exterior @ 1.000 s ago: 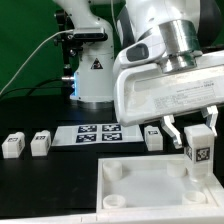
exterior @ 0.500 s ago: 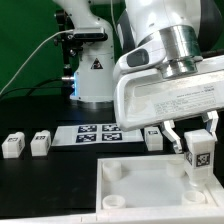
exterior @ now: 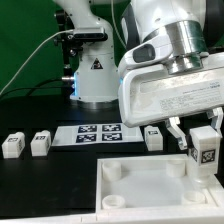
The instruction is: Assemble one leg
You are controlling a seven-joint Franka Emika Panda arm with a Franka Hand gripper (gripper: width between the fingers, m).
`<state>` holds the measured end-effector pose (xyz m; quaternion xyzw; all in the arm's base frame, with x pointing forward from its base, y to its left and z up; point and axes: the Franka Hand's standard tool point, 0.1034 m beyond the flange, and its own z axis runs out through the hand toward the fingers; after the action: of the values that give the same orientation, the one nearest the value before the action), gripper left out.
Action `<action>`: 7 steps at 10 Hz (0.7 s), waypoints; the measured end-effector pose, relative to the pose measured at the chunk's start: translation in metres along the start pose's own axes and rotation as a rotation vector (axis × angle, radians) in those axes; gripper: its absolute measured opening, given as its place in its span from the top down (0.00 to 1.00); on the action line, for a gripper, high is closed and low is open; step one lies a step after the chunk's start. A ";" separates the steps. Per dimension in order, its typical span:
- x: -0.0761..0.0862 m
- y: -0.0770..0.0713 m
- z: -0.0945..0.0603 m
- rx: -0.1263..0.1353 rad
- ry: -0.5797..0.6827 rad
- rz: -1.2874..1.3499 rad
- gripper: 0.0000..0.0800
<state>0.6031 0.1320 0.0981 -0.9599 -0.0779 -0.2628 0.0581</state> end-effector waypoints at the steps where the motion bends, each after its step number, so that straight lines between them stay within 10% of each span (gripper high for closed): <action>1: 0.003 -0.003 -0.008 0.000 0.008 -0.007 0.63; 7: 0.020 0.024 0.004 -0.019 0.029 -0.029 0.63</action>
Offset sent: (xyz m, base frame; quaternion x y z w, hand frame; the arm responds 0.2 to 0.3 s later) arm 0.0331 -0.0184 0.0063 -0.0103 0.0132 -0.0378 0.9991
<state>0.6265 0.1117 0.1037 -0.9553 -0.0886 -0.2784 0.0462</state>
